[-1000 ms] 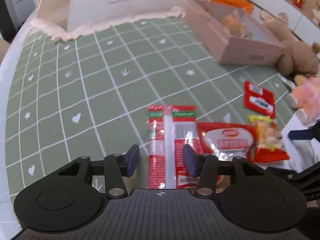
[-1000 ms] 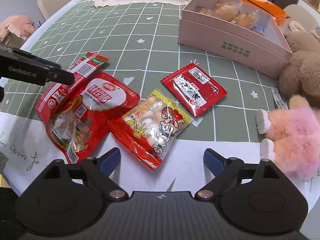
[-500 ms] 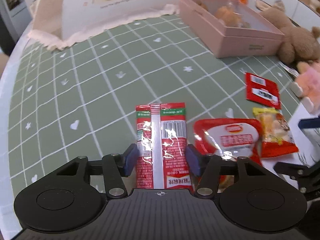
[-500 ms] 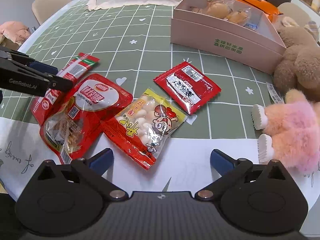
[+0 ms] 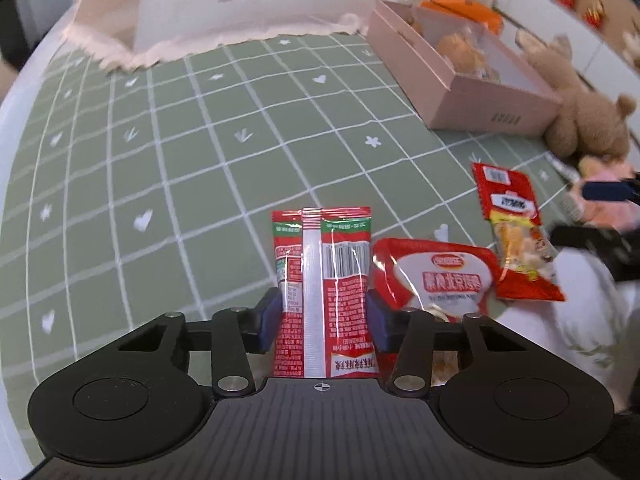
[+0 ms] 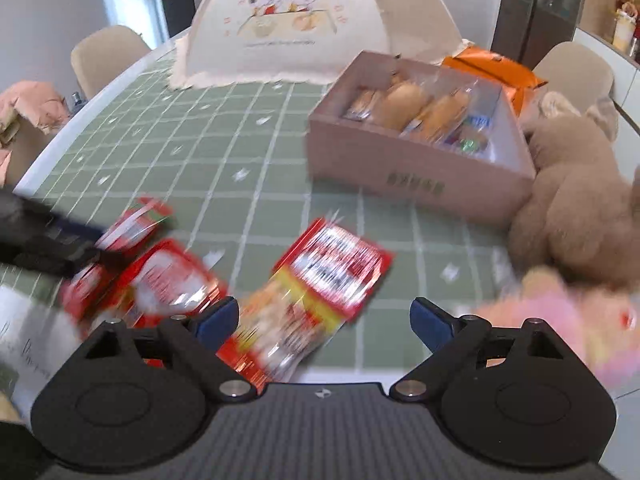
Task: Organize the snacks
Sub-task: 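Position the open right gripper over the red square snack packet, then close the right gripper on the red square snack packet, then drop the red square packet into the box with the right while the left drops its packet, then grasp the red duck snack bag with the right gripper while the left reaches the yellow quail egg bag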
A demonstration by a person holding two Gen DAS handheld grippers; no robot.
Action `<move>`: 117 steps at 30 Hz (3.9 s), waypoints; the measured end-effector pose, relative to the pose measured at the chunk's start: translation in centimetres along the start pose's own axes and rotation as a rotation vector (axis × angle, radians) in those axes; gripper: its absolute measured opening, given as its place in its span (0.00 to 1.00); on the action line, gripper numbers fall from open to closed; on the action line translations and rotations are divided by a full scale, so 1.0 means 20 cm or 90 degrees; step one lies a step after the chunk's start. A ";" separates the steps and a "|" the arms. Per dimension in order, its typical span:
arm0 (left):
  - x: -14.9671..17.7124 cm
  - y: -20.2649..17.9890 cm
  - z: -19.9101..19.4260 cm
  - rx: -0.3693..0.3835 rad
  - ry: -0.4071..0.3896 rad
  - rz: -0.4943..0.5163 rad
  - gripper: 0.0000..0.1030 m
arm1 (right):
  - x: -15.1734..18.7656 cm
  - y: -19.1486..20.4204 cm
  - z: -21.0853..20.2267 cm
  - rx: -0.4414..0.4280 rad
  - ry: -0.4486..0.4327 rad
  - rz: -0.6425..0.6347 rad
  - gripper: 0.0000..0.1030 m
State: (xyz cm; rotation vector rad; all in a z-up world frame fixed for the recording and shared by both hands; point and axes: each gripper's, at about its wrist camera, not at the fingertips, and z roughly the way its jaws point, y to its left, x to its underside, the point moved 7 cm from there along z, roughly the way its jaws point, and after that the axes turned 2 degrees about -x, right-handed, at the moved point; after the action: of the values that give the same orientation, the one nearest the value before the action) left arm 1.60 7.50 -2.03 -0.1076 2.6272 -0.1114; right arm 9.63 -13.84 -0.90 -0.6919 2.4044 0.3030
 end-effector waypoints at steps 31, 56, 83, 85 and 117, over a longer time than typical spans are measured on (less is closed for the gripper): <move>0.12 0.05 -0.33 0.049 -0.036 -0.149 0.49 | -0.17 0.31 0.38 -0.090 0.062 -0.146 0.65; -1.30 -0.71 0.02 0.264 -0.144 -0.042 0.50 | -0.20 -0.40 -0.63 0.080 -0.133 0.102 0.58; -0.07 0.08 -0.11 0.142 -0.018 -0.147 0.50 | -0.56 -0.32 -0.35 0.072 -0.085 0.064 0.83; -0.05 0.01 -0.11 0.163 -0.004 -0.129 0.50 | -0.40 -0.25 -0.29 0.066 -0.040 0.046 0.83; 0.05 0.30 -0.41 0.033 -0.090 -0.228 0.49 | 0.00 0.84 0.26 -0.041 0.166 0.055 0.94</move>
State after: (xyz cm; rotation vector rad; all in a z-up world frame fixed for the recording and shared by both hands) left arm -3.74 13.87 4.04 -0.5469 2.4363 -0.2824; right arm 3.16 2.11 -4.19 -0.6948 2.6879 0.3454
